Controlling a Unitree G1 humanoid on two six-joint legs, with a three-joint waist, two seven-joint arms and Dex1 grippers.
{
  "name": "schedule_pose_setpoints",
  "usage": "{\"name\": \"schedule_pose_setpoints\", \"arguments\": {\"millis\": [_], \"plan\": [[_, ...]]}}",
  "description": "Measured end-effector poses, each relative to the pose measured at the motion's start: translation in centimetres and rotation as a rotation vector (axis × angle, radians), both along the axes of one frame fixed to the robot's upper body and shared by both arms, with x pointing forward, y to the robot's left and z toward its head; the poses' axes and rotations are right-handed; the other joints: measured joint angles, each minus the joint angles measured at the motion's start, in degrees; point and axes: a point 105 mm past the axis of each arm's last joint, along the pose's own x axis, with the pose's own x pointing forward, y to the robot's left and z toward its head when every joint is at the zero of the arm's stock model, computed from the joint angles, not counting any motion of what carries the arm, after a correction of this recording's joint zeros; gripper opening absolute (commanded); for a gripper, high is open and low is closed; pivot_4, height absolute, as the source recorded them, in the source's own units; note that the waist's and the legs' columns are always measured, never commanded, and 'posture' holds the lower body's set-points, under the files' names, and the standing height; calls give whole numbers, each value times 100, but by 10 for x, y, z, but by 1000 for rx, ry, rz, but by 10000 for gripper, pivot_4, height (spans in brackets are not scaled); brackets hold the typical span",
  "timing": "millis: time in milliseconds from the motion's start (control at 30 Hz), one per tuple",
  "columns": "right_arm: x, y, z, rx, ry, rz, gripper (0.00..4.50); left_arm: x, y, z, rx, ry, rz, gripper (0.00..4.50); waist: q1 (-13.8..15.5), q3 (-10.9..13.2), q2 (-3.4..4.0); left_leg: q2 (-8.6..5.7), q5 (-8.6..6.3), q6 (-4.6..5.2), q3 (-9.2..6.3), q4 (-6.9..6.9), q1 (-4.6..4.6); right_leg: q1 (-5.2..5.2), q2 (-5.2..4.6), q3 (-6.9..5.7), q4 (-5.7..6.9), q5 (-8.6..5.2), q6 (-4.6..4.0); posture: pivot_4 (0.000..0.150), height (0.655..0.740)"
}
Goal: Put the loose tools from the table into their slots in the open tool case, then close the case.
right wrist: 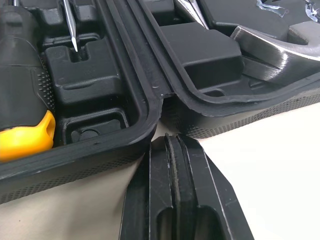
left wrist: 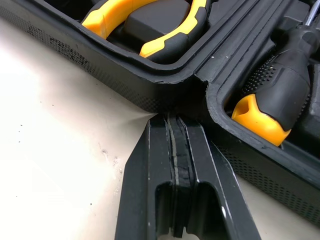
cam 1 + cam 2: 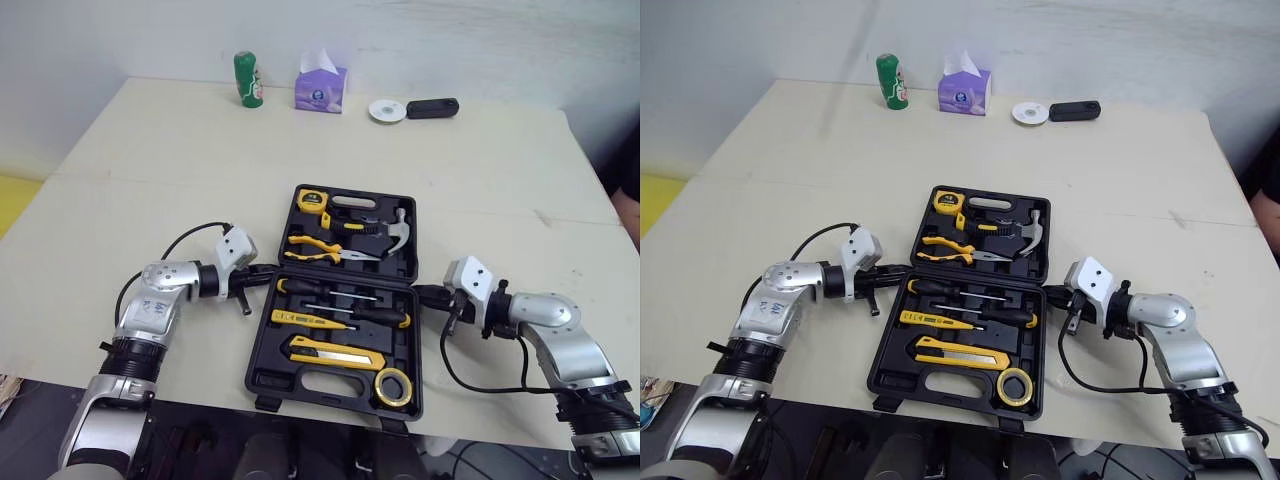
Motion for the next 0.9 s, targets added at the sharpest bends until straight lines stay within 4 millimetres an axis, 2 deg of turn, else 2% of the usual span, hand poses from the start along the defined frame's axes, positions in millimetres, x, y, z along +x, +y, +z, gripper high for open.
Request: {"name": "schedule_pose_setpoints", "arguments": {"millis": [133, 167, 233, 367, 400, 433, 500, 533, 633, 700, 767, 833, 900], "plan": [[0, -2, 0, -8, 2, -2, 0, -5, 4, 0, -8, -3, 8, 299, -2, 0, 0, 0, -1, 1, -1, -2, 0, 0, 0, 0, -1, 0, 0, 1500, 7400], [0, -3, 0, -14, 5, -6, 0, -6, 5, 0, -14, 1, 12, 3227, -2, 0, 0, 0, -1, 1, -1, -2, -1, 0, 0, 0, -2, 0, 0, 1500, 7400], [-1, -10, 1, -10, 26, -35, 6696, -10, 12, -1, -22, 20, 26, 8522, -2, 0, 0, 1, -1, 2, -3, -2, -2, 0, -1, 0, -4, 0, 0, 1500, 7400], [-7, -42, 8, -34, 101, -150, 24809, -12, 48, 9, -41, 55, 127, 26526, 20, 1, 1, 1, -3, 3, -16, -2, -9, -2, -3, -6, -10, 0, 0, 1500, 7400], [-8, -48, 9, -35, 120, -175, 27232, -11, 55, 14, -47, 52, 153, 27870, 21, 1, 1, 1, -3, 3, -17, -2, -10, -2, -3, -6, -11, 0, 0, 1500, 7400], [-9, -59, 13, 4, 177, -247, 32769, -7, 72, 28, -65, 54, 225, 33957, 15, 1, 1, 1, -5, 4, -18, -3, -11, -2, -4, -6, -13, 0, 0, 1500, 7400], [-8, -59, 22, 64, 240, -305, 41231, -1, 81, 46, -103, 74, 294, 41175, 9, 1, 2, 1, -5, 3, -18, -3, -11, -3, -4, -6, -14, 0, 0, 1500, 7400], [-7, -56, 27, 93, 274, -325, 44125, -1, 79, 54, -133, 106, 290, 43994, 6, 1, 2, 1, -5, 3, -19, -4, -12, -5, -4, -6, -13, 0, 0, 1500, 7400], [1, -49, 46, 172, 385, -396, 44125, -7, 62, 78, -178, 234, 219, 43994, -31, 9, 3, 1, -5, 3, -20, 2, -28, -19, -4, -5, -3, 0, -1, 1500, 7400], [7, -40, 68, 191, 466, -434, 44125, -10, 41, 101, -171, 291, 153, 43994, -49, 11, 6, 1, -5, 2, -21, -2, -27, -20, -4, -5, -5, 0, -1, 1500, 7400], [11, -29, 85, 207, 521, -462, 44125, -2, 20, 118, -192, 307, 136, 43994, -48, 11, 7, 1, -3, -1, -23, -4, -27, -19, 0, -6, -3, -1, -3, 1500, 7400], [15, -14, 92, 237, 579, -457, 44125, 9, 9, 120, -194, 353, 177, 43994, -50, 10, 6, -1, -2, -3, -24, -5, -28, -19, 4, -6, 0, -1, -3, 1500, 7400], [18, -4, 93, 250, 630, -456, 44125, 15, 7, 111, -166, 413, 231, 43994, -64, 10, 6, -6, 0, -2, -18, -7, -42, -39, 4, -4, 4, -1, -3, 1500, 7400]]}}
